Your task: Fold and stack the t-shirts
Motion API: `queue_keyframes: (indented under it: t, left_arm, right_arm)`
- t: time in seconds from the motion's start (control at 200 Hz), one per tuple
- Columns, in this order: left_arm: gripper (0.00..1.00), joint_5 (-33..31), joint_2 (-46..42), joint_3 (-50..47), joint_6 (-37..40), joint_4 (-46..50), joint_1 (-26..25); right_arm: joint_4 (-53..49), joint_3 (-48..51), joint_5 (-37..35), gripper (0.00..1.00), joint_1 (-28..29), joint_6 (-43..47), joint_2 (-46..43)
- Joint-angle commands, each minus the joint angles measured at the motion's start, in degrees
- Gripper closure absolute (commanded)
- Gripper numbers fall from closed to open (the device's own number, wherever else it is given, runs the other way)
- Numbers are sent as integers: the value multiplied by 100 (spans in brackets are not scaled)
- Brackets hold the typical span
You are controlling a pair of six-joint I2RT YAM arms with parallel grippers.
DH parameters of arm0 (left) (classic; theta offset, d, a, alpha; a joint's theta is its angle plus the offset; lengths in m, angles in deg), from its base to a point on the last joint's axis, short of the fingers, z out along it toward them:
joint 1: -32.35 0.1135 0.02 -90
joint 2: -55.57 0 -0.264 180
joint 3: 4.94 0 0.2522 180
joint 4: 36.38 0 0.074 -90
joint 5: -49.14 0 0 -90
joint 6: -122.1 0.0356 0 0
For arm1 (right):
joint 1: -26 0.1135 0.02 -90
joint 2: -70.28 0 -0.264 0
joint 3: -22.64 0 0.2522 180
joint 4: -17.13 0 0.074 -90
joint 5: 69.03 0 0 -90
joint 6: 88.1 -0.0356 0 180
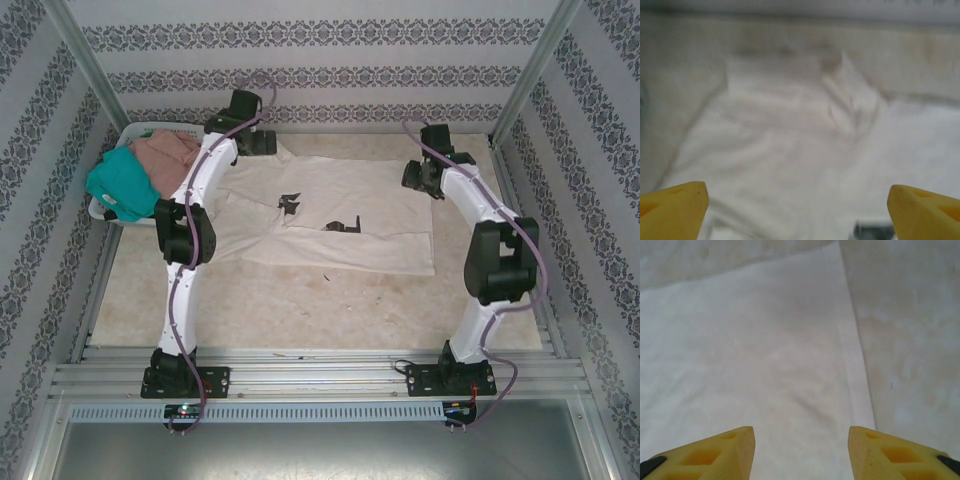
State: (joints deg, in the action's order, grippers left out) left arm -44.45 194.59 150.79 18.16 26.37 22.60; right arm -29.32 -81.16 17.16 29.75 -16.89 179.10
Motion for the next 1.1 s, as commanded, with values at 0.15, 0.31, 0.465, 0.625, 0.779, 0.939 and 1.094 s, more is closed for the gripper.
queue_keyframes:
  t: [0.15,0.31,0.465,0.625,0.779,0.939,1.094]
  left_arm:
    - [15,766,1239,639,-764,-1195,426]
    - [16,1224,1629,656,-1079,-1888,450]
    - [24,1428,1868,656,-1200,-1946,506]
    - [28,1523,1996,656,-1386,-2036,631]
    - [27,1777,2161,656,-1806,-2417,711]
    - [32,2142,2334,656,-2086,-2715,704]
    - [65,2398,2292,533,-2034,-2500,703]
  right_arm:
    - [-133,-1983,498,46,-431,304,1713]
    - [-532,-3351,832,45,-470,378,2757]
    - [-1291,-4796,848,45,-502,283,3779]
    - [-2300,-6371,698,45,-602,111,4648]
    - [-2446,-6383,715,40,-661,93,4717]
    - [-2677,-6346,944,40,-752,122,4816]
    - [-2938,-6300,1138,44,-753,280,4912]
